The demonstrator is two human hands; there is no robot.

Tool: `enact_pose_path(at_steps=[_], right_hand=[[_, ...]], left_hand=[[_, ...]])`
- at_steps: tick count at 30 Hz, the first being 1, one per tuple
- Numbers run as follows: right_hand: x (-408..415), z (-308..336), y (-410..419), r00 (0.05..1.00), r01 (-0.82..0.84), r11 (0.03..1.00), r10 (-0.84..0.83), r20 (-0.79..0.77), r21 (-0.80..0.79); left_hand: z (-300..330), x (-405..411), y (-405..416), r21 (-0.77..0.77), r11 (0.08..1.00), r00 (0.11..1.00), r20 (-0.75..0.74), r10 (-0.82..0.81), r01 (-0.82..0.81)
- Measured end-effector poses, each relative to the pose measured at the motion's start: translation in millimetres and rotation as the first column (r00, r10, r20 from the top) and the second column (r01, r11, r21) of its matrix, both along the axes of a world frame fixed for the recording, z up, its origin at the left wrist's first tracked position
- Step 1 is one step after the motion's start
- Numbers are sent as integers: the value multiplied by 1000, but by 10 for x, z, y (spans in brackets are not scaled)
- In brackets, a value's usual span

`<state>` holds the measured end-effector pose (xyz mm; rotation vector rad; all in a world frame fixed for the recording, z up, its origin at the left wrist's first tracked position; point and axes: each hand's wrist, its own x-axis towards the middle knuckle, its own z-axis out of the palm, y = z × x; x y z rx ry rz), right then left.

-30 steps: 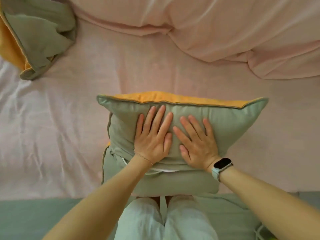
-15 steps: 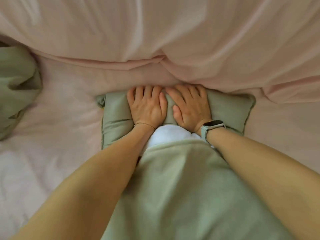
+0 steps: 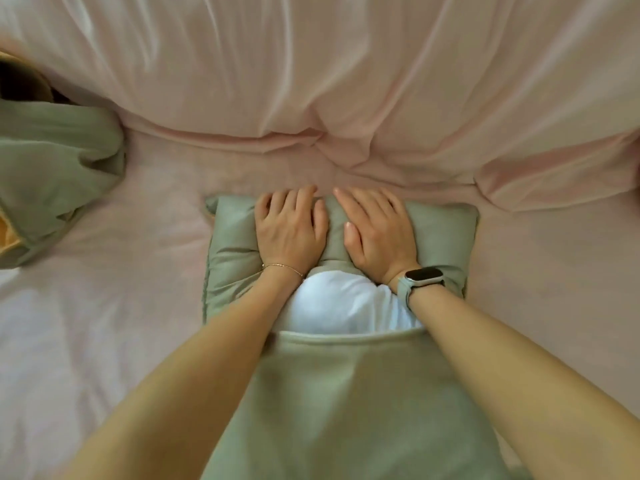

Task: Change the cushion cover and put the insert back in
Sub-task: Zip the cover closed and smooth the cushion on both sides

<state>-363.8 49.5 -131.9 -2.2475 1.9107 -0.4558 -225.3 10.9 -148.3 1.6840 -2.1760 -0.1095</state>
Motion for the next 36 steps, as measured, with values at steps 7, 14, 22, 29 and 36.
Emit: enact_pose_path(at_steps=[7, 14, 22, 29, 36], right_hand=[[115, 886, 714, 991, 64, 998, -60, 117, -28], [272, 1375, 1256, 930, 362, 926, -349, 118, -109], [395, 1390, 1706, 967, 253, 940, -246, 59, -227], [250, 1149, 1742, 994, 92, 929, -109, -28, -358], [103, 563, 1456, 979, -97, 984, 67, -194, -152]], left_hand=[[895, 213, 659, 79, 991, 990, -97, -105, 112], [1487, 443, 1206, 38, 986, 971, -185, -154, 164], [1507, 577, 1474, -294, 925, 931, -197, -306, 242], [1289, 579, 1535, -268, 886, 889, -160, -428, 379], [545, 522, 1445, -117, 888, 895, 65, -441, 445]])
